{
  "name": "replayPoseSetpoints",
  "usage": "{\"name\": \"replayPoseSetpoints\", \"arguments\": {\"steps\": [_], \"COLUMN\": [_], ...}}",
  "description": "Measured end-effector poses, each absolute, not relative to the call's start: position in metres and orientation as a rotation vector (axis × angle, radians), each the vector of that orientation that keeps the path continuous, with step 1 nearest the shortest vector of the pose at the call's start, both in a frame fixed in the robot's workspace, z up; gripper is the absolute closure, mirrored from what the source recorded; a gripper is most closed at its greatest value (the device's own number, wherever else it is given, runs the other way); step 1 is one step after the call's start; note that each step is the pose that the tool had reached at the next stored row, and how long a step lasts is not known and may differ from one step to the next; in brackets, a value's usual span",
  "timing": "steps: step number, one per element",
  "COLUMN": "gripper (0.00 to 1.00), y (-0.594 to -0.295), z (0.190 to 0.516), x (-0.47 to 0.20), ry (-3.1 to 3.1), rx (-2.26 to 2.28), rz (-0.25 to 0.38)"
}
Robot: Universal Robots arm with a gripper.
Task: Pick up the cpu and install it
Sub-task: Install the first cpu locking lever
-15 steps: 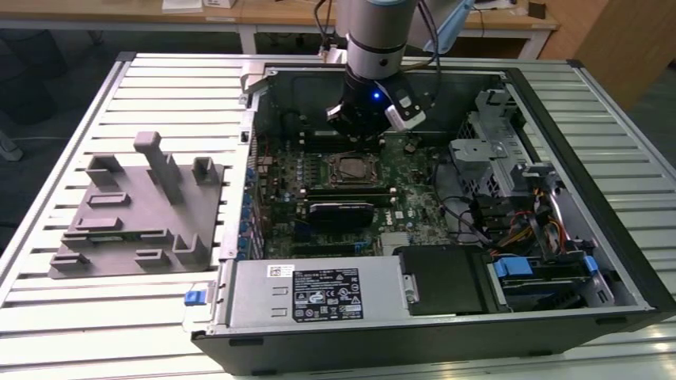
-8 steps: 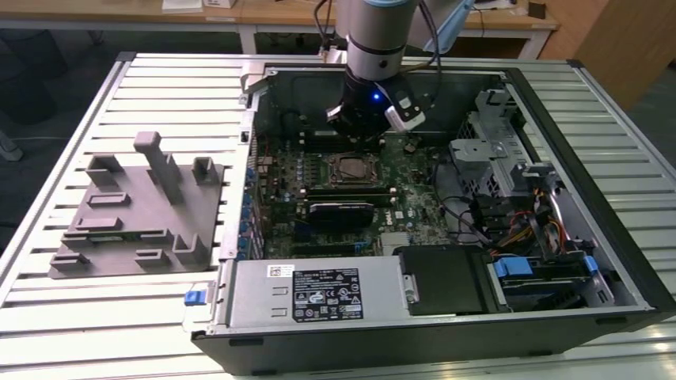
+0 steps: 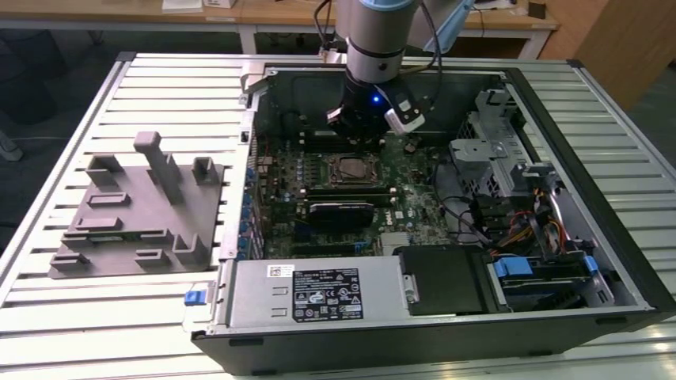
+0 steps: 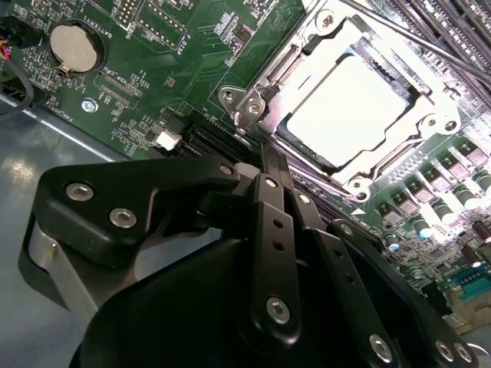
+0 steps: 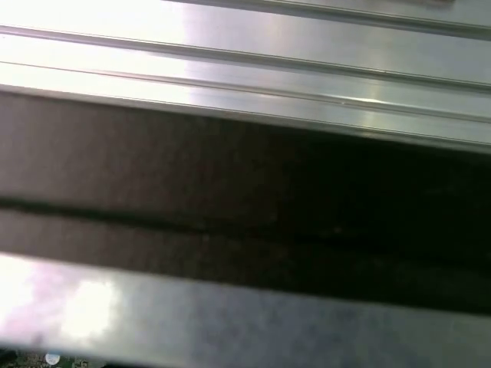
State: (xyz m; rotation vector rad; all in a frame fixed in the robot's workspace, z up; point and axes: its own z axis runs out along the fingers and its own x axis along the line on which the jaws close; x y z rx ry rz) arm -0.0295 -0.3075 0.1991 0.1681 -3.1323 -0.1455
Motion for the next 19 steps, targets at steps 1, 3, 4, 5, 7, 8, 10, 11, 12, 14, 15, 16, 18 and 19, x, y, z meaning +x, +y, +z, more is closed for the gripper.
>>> {"name": "replayPoseSetpoints", "arguments": {"steps": [1, 3, 4, 5, 7, 8, 10, 11, 12, 14, 15, 16, 18, 19], "gripper": [0.89, 0.89, 0.89, 0.89, 0.89, 0.89, 0.89, 0.89, 0.89, 0.89, 0.89, 0.89, 0.89, 0.89], "y": [-0.3075, -0.3074, -0.3074, -0.3074, -0.3074, -0.3073, -0.3074, -0.3074, -0.3074, -0.3074, -0.3074, -0.3074, -0.3075, -0.3075], "z": [0.1990, 0.1992, 0.1997, 0.2005, 0.2014, 0.2013, 0.2013, 0.2010, 0.2007, 0.1998, 0.1993, 0.1988, 0.1982, 0.1979], "x": [-0.0295, -0.0295, -0.0295, -0.0295, -0.0295, -0.0294, -0.0295, -0.0295, -0.0295, -0.0294, -0.0293, -0.0291, -0.0289, -0.0287], "ry": [-3.132, -3.132, -3.132, -3.132, -3.133, -3.133, -3.133, -3.133, -3.133, -3.133, -3.133, -3.133, -3.132, -3.132], "rx": [0.168, 0.168, 0.168, 0.168, 0.168, 0.168, 0.168, 0.168, 0.168, 0.168, 0.168, 0.168, 0.168, 0.168], "rz": [-0.146, -0.146, -0.146, -0.146, -0.146, -0.144, -0.129, -0.120, -0.109, -0.096, -0.091, -0.087, -0.083, -0.082]}}
